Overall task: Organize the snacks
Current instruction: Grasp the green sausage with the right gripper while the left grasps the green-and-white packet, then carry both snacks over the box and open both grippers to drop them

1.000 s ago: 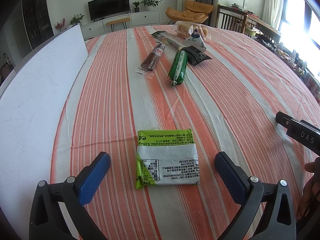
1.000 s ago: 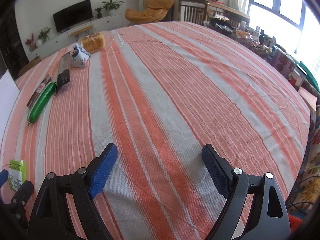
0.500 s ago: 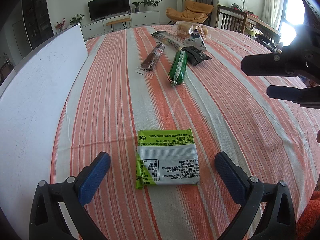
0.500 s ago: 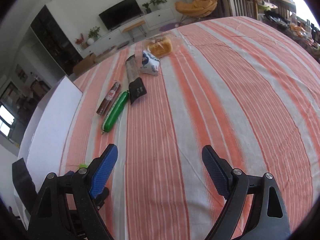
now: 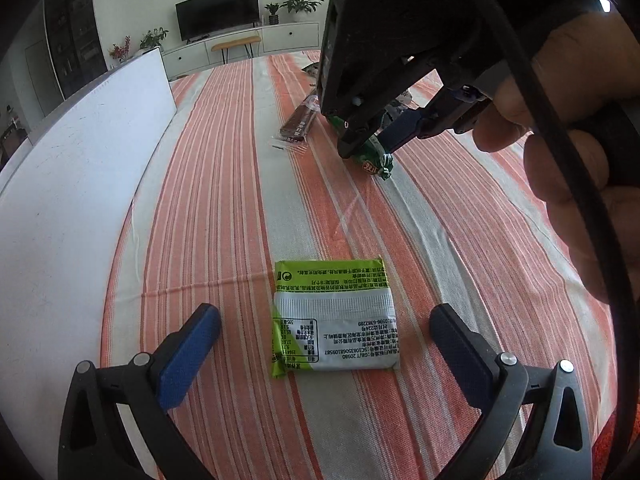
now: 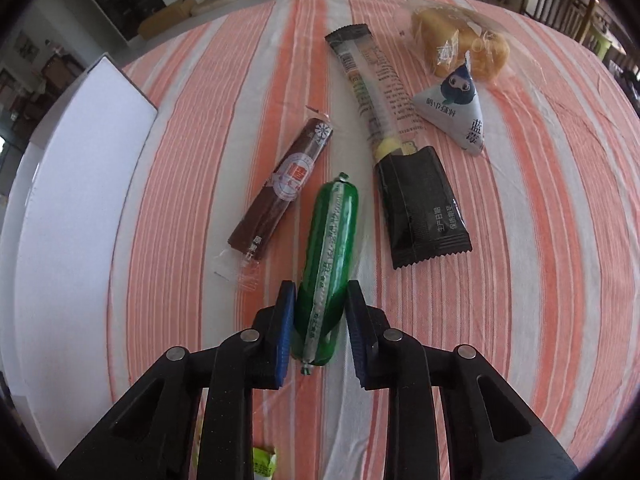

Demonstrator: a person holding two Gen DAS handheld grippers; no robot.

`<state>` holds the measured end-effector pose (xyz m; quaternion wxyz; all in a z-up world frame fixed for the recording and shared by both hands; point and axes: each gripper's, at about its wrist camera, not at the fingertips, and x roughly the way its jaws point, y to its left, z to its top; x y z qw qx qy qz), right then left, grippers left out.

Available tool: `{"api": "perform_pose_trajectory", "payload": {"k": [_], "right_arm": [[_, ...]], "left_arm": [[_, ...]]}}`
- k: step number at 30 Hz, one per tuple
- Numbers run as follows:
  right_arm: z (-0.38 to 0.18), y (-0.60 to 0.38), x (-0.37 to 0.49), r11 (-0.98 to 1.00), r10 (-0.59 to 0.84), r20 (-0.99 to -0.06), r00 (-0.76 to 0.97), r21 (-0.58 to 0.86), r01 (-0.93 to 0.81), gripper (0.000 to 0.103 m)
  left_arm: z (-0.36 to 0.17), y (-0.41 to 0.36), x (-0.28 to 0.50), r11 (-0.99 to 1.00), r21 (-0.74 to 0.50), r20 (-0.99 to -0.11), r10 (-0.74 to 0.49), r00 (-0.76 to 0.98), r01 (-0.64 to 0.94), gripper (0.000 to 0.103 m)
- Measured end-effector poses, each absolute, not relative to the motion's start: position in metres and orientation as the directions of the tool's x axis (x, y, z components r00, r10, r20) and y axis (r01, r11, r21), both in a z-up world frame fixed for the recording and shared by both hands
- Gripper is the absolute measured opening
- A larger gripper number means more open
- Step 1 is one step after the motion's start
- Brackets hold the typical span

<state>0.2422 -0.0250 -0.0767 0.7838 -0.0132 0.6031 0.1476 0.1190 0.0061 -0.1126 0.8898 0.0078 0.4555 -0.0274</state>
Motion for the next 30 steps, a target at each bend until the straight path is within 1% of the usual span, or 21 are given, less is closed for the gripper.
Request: {"api": "perform_pose_trajectory", "payload": {"k": [4,7,11,14,17,18,19,21,25,30], "right_arm": [[-0.076,-0.052,0.218,0.948,0.227,-0.951,0.21,0.166,-0.272,0.023],[-0.074,-0.085,0.198,0.954,0.234,-0.948,0.214,0.182,-0.24,0.023],[-0.067,-0.136,0.161,0.952,0.282,-0.929,0.239,0.24,-0.189,0.023],[-0.063,-0.176,0.13,0.938,0.345,-0.898,0.271,0.323,-0.125,0.023],[-0.062,-0.211,0.098,0.893,0.439,-0.84,0.318,0.445,-0.058,0.023],[-0.063,-0.219,0.089,0.879,0.46,-0.823,0.334,0.475,-0.039,0.023],[-0.061,-0.226,0.082,0.868,0.473,-0.809,0.349,0.497,-0.025,0.023],[-0.06,-0.23,0.068,0.848,0.493,-0.782,0.382,0.53,-0.009,0.023],[-0.055,-0.233,0.053,0.802,0.535,-0.727,0.431,0.598,0.013,0.023],[-0.054,-0.23,0.037,0.78,0.55,-0.699,0.457,0.626,0.018,0.023]], "left_arm": [[-0.113,0.006,0.119,0.998,-0.011,-0.811,-0.042,0.584,0.056,0.103],[-0.113,0.006,0.119,0.998,-0.011,-0.811,-0.042,0.584,0.056,0.103],[-0.113,0.006,0.119,0.998,-0.014,-0.811,-0.044,0.584,0.056,0.103],[-0.112,0.006,0.12,0.997,-0.016,-0.813,-0.054,0.58,0.07,0.103],[-0.11,0.004,0.126,0.994,-0.021,-0.836,-0.077,0.544,0.109,0.101],[-0.108,0.003,0.127,0.993,-0.021,-0.838,-0.08,0.54,0.116,0.091],[-0.106,0.001,0.127,0.992,-0.013,-0.836,-0.079,0.543,0.125,0.074],[-0.101,-0.003,0.126,0.989,-0.012,-0.836,-0.093,0.542,0.151,0.051],[-0.095,-0.001,0.119,0.988,-0.052,-0.836,-0.124,0.535,0.148,0.05],[-0.063,0.008,0.09,0.969,-0.191,-0.792,-0.246,0.558,0.156,0.049]]}}
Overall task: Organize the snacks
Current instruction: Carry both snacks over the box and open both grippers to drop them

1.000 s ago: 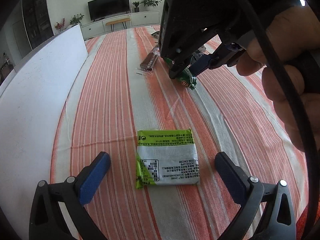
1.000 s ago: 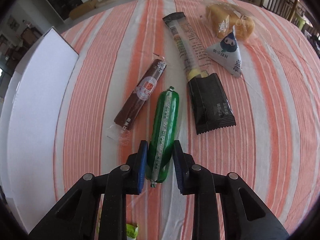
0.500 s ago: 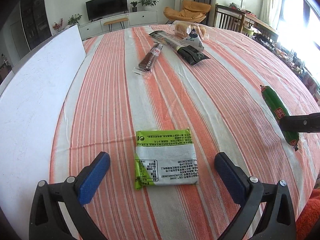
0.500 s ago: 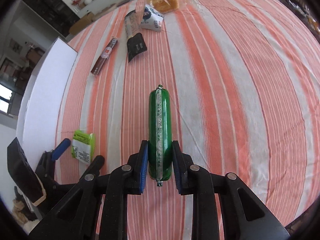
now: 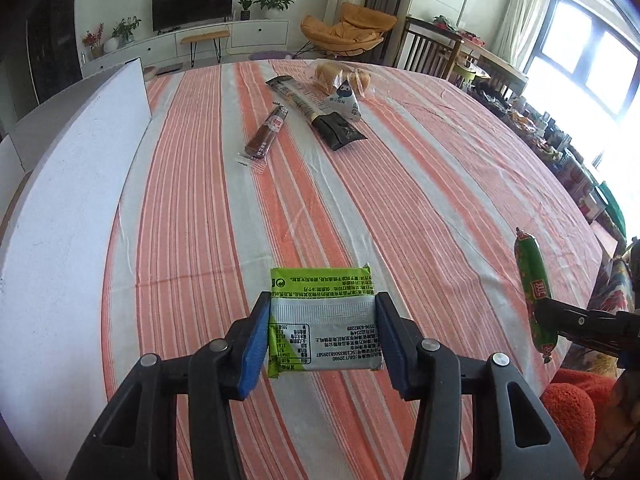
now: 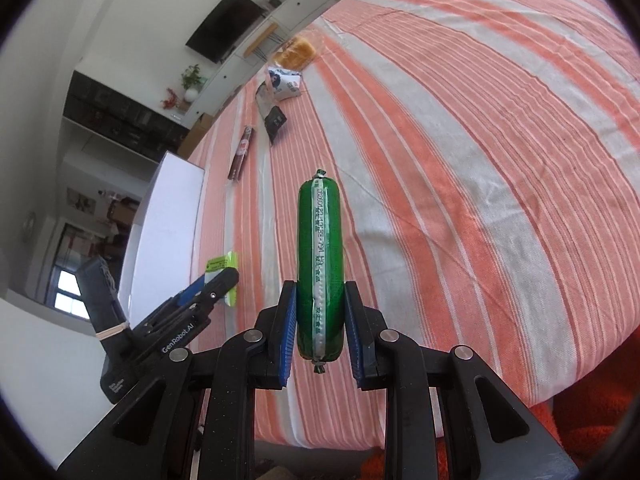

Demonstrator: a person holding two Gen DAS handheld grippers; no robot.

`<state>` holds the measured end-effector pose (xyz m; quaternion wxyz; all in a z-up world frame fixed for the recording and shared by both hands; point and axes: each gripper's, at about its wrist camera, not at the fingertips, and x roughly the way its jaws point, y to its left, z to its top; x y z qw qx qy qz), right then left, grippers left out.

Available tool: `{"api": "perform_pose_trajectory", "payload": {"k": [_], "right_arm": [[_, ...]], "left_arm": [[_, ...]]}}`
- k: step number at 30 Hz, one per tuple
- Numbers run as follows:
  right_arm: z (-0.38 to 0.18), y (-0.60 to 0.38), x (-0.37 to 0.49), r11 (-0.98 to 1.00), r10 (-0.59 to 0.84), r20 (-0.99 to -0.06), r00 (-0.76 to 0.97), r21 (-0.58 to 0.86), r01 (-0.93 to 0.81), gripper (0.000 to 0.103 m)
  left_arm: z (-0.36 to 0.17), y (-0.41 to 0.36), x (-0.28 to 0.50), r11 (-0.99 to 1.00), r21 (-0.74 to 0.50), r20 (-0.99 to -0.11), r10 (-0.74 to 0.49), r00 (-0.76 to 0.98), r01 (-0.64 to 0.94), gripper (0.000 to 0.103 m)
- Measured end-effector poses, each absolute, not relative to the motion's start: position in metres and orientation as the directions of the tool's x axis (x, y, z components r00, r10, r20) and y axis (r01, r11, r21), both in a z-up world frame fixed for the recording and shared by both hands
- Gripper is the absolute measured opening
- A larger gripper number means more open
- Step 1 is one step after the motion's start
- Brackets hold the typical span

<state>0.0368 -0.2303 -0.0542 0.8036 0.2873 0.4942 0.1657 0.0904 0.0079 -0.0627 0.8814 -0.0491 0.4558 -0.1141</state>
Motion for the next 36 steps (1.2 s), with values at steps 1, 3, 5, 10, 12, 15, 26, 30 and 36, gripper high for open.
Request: {"api": "perform_pose_trajectory", "payload": {"k": [1,3,5,10,12,15,26,30,36], "right_arm": [[-0.054,-0.229,0.035,0.783,0.547,-0.701,0.457,0.622,0.017,0.023],[-0.053,-0.228,0.032,0.787,0.544,-0.704,0.457,0.616,0.012,0.023],[-0.052,-0.223,0.031,0.783,0.553,-0.697,0.456,0.622,0.002,0.023],[-0.039,-0.204,0.028,0.781,0.572,-0.682,0.455,0.623,-0.046,0.023],[-0.032,-0.195,0.024,0.785,0.575,-0.679,0.457,0.616,-0.073,0.023],[-0.021,-0.181,0.021,0.786,0.585,-0.672,0.453,0.607,-0.115,0.023],[0.027,-0.11,0.019,0.729,0.68,-0.609,0.408,0.622,-0.286,0.023],[0.05,-0.051,0.026,0.66,0.751,-0.573,0.327,0.64,-0.394,0.023],[0.056,0.056,0.029,0.586,0.781,-0.599,0.179,0.603,-0.542,0.024]], "left_arm": [[-0.053,0.009,0.084,0.963,-0.211,-0.78,-0.268,0.565,0.166,0.049],[-0.034,0.01,0.072,0.952,-0.243,-0.756,-0.308,0.577,0.189,0.049],[-0.017,0.012,0.059,0.941,-0.265,-0.736,-0.339,0.586,0.211,0.05],[0.016,0.025,0.033,0.922,-0.3,-0.702,-0.387,0.598,0.244,0.05],[0.027,0.035,0.025,0.918,-0.31,-0.691,-0.395,0.605,0.246,0.05],[0.04,0.056,0.014,0.915,-0.331,-0.677,-0.4,0.618,0.231,0.05],[0.077,0.196,-0.019,0.938,-0.345,-0.627,-0.228,0.745,-0.004,0.05],[0.066,0.26,-0.027,0.937,-0.308,-0.653,-0.081,0.753,-0.166,0.05],[0.028,0.308,-0.029,0.914,-0.229,-0.715,0.076,0.695,-0.335,0.052]]}}
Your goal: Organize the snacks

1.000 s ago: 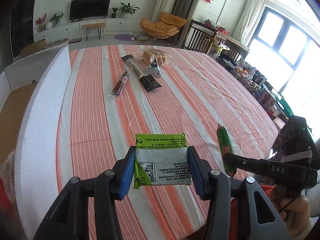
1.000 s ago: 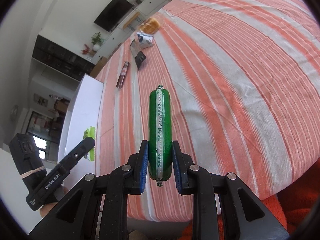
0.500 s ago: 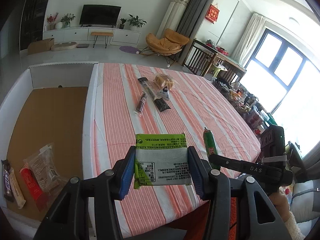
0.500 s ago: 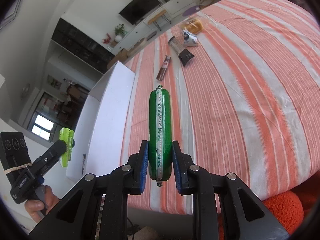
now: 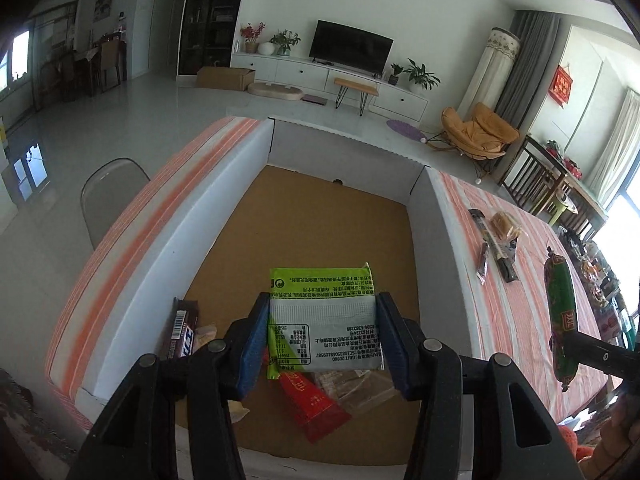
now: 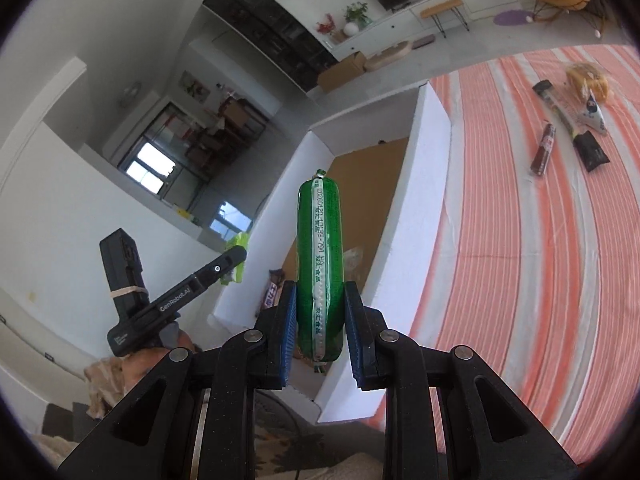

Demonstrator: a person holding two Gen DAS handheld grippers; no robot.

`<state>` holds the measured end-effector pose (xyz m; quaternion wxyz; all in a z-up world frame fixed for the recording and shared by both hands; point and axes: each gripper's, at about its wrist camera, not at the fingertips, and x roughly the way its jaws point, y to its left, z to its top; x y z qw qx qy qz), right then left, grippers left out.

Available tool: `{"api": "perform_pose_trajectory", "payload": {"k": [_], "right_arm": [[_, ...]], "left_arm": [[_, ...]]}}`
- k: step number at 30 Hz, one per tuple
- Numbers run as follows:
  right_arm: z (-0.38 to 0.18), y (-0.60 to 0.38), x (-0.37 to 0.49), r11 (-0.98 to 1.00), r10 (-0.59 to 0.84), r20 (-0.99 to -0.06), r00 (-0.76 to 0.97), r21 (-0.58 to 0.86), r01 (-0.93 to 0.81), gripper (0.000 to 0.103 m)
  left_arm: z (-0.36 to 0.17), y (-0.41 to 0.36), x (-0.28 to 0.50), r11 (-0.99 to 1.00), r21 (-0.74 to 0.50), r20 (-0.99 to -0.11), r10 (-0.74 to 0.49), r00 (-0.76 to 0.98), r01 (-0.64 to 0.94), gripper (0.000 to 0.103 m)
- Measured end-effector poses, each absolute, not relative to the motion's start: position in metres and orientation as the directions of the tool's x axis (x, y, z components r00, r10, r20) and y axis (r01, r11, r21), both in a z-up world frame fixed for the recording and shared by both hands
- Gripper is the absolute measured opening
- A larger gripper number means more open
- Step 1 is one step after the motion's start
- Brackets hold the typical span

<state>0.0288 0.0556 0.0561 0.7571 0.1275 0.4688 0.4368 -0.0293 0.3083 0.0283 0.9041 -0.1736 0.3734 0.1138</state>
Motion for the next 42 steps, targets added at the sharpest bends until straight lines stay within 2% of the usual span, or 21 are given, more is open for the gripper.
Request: {"api": "perform_pose_trajectory", "payload": {"k": [2,3,4,5,6,10,12,15,18,21,23,25,27,30,34,38,42], "right_arm": [[0.047,0.082,0.026,0.597,0.757,-0.63,0.174,0.559,-0.575,0.027],[0.041,0.092,0.024,0.618,0.735,-0.65,0.191,0.528,-0.583,0.032],[0.036,0.098,0.023,0.631,0.72,-0.663,0.204,0.503,-0.591,0.041],[0.032,0.1,0.021,0.64,0.71,-0.668,0.222,0.482,-0.598,0.064],[0.03,0.097,0.021,0.654,0.7,-0.67,0.247,0.464,-0.597,0.07],[0.021,0.054,0.026,0.754,0.606,-0.69,0.395,0.341,-0.562,0.07],[0.013,0.02,0.031,0.84,0.489,-0.694,0.528,0.212,-0.499,0.077],[-0.013,-0.035,0.046,0.941,0.243,-0.701,0.67,0.001,-0.34,0.077],[-0.039,-0.089,0.065,0.982,0.038,-0.716,0.697,-0.105,-0.16,0.077],[-0.05,-0.132,0.071,0.985,-0.111,-0.686,0.719,-0.172,-0.013,0.077],[-0.053,-0.152,0.071,0.982,-0.176,-0.679,0.713,-0.169,0.081,0.077],[-0.051,-0.166,0.073,0.985,-0.172,-0.682,0.711,-0.134,0.11,0.077],[-0.053,-0.17,0.07,0.978,-0.207,-0.682,0.702,-0.158,0.134,0.077],[-0.063,-0.173,0.074,0.977,-0.214,-0.727,0.652,-0.167,0.134,0.077],[-0.067,-0.186,0.073,0.976,-0.214,-0.741,0.636,-0.143,0.162,0.077],[-0.069,-0.193,0.074,0.977,-0.196,-0.757,0.624,-0.097,0.189,0.077],[-0.072,-0.195,0.076,0.978,-0.173,-0.775,0.608,-0.06,0.202,0.077]], "left_arm": [[0.018,0.315,-0.034,0.903,-0.179,-0.725,0.148,0.672,-0.391,0.063],[0.013,0.316,-0.035,0.898,-0.155,-0.725,0.18,0.665,-0.413,0.082],[0.011,0.315,-0.037,0.893,-0.139,-0.717,0.207,0.666,-0.427,0.097],[0.01,0.313,-0.039,0.889,-0.125,-0.703,0.234,0.671,-0.441,0.1],[0.009,0.31,-0.04,0.887,-0.118,-0.689,0.251,0.68,-0.447,0.1],[0.012,0.287,-0.032,0.906,-0.163,-0.672,0.187,0.716,-0.39,0.101],[0.021,0.264,-0.024,0.921,-0.194,-0.652,0.137,0.745,-0.339,0.101],[0.038,0.211,-0.012,0.948,-0.232,-0.607,0.032,0.794,-0.216,0.101],[0.05,0.145,0.003,0.966,-0.255,-0.588,-0.118,0.8,-0.045,0.103],[0.041,0.072,0.024,0.958,-0.252,-0.63,-0.271,0.728,0.138,0.103],[0.025,0.031,0.045,0.943,-0.253,-0.675,-0.333,0.658,0.218,0.103],[0.003,0.002,0.066,0.948,-0.221,-0.716,-0.318,0.621,0.231,0.103],[-0.021,-0.016,0.085,0.966,-0.167,-0.749,-0.254,0.612,0.196,0.103],[-0.05,-0.023,0.106,0.986,-0.112,-0.77,-0.166,0.615,0.125,0.103],[-0.075,-0.015,0.121,0.997,-0.049,-0.773,-0.079,0.629,0.066,0.103],[-0.089,-0.009,0.128,0.999,0.011,-0.765,-0.024,0.643,0.051,0.103],[-0.106,-0.003,0.134,0.999,-0.002,-0.796,-0.033,0.604,0.051,0.103]]}}
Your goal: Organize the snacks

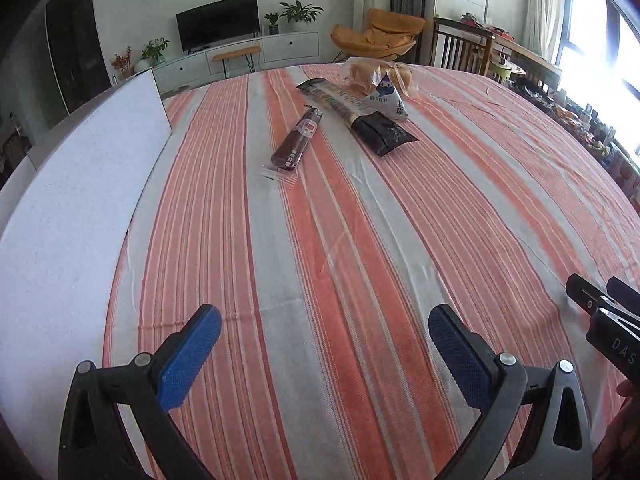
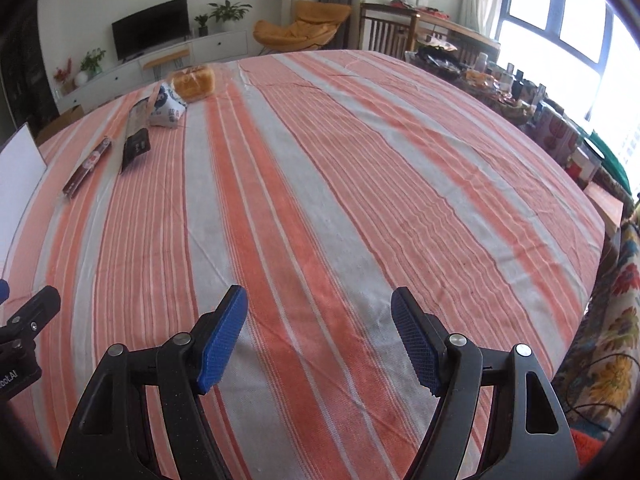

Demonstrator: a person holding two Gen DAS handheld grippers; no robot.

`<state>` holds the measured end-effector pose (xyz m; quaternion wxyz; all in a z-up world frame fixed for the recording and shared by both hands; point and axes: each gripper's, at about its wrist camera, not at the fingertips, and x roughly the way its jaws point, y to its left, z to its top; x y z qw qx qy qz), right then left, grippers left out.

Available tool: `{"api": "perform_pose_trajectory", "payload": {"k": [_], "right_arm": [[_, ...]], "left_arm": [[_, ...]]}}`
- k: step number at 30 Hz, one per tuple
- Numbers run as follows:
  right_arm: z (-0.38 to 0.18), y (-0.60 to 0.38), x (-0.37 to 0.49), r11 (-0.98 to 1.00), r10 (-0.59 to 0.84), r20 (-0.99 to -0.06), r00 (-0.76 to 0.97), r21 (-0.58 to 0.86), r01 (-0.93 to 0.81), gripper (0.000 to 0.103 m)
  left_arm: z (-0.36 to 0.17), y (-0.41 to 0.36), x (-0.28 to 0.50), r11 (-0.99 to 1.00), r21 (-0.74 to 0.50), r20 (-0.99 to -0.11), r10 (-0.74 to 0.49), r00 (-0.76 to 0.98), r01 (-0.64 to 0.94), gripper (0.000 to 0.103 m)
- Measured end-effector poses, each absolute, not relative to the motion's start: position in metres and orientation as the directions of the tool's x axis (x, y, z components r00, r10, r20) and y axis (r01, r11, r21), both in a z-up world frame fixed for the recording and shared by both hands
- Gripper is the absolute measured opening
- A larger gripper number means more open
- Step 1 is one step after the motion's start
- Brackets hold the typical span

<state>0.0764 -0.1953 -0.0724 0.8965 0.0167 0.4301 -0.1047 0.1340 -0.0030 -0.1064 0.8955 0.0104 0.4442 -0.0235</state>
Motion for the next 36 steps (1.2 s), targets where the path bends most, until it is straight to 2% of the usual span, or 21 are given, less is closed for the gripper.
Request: {"api": "perform_pose_trajectory", "payload": {"k": [5,9,18,36], "right_arm": [[-0.075,-0.2009,0.0772,0.974,-0.157,-0.788,0.596,-0.024,0.225,0.078],[-0.0759,-0.1991,0.0773,0.973,-0.163,-0.789,0.593,-0.031,0.227,0.084],[-0.0756,-0.2002,0.0773,0.972,-0.169,-0.788,0.593,-0.032,0.234,0.088],[-0.0758,-0.2009,0.0773,0.971,-0.17,-0.786,0.595,-0.033,0.235,0.089]], "left_arm": [[-0.1129,0.0014,0.1366,0.999,-0.025,-0.808,-0.041,0.587,0.037,0.102],[-0.1129,-0.0004,0.1355,0.999,-0.014,-0.81,-0.033,0.585,0.037,0.103],[-0.1129,-0.0004,0.1356,0.999,-0.014,-0.81,-0.033,0.585,0.037,0.103],[-0.1128,-0.0005,0.1356,0.999,-0.014,-0.81,-0.033,0.585,0.038,0.103]]}}
